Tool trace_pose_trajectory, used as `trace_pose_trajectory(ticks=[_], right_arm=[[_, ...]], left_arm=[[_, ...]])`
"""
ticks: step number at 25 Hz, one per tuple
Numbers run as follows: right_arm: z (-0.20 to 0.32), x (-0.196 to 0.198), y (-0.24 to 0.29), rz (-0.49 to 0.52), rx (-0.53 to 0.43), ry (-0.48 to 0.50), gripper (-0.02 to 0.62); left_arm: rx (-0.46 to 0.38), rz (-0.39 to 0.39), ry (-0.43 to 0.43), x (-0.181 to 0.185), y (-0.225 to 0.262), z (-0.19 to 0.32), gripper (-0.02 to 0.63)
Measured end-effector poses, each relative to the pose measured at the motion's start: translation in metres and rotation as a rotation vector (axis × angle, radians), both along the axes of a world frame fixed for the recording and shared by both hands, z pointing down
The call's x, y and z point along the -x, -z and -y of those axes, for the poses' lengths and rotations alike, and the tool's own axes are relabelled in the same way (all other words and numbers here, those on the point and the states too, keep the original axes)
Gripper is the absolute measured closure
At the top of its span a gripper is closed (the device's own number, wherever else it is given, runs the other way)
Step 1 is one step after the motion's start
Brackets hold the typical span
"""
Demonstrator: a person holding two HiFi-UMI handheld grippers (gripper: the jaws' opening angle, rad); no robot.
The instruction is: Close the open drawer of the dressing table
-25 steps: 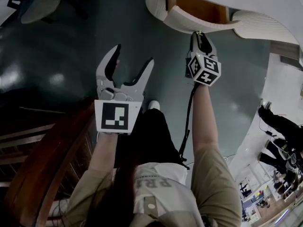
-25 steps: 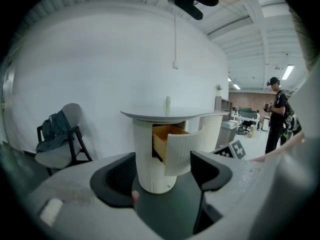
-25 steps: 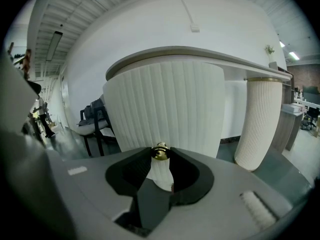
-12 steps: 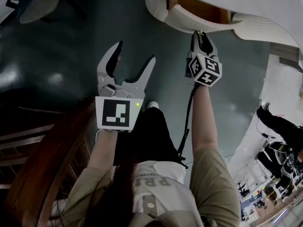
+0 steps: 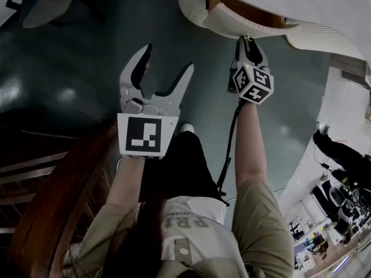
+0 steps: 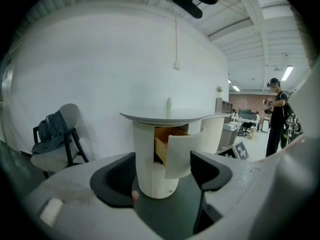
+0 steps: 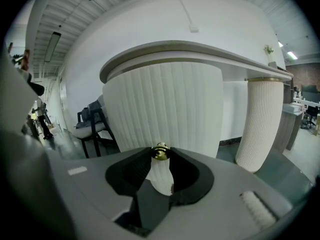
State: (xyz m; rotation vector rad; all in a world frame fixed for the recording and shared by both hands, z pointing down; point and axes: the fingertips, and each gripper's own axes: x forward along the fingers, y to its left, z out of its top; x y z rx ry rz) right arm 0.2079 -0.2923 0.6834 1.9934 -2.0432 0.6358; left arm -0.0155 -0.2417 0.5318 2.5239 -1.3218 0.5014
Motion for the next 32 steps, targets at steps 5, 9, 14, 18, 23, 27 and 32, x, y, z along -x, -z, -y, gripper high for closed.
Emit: trace_pose_trajectory(ticks=[5, 9, 14, 18, 23, 27, 32], right_arm=[[0.005, 0.002, -0.001, 0.0, -0.004, 0.002, 0.477], [0.009, 0.0, 0.001, -0.006, -0.006, 0.003, 0.477], [0.016, -0.002, 0.001, -0.003, -0.015, 0.005, 0.477], [0.023, -0.002, 0.003, -0.003, -0.019, 0.011, 0.477], [0.031, -0.002, 0.003, -0.004, -0.02, 0.022, 0.477], [0.037, -0.004, 0.003, -0.006, -0.021, 0.032, 0.477], [0.045, -0.004, 0.003, -0.007, -0.021, 0.039, 0.477]], left_arm=[[0.006, 0.002, -0.006, -0.001, -0.006, 0.003, 0.258], [0.02, -0.004, 0.007, 0.001, -0.011, 0.007, 0.258], [0.021, 0.002, 0.006, -0.002, -0.014, 0.011, 0.258], [0.024, 0.003, 0.008, -0.002, -0.017, 0.012, 0.258], [0.013, 0.022, -0.012, -0.003, -0.02, 0.018, 0.258], [-0.007, 0.036, -0.024, -0.005, -0.02, 0.023, 0.258], [-0.001, 0.034, -0.018, -0.005, -0.023, 0.026, 0.258]])
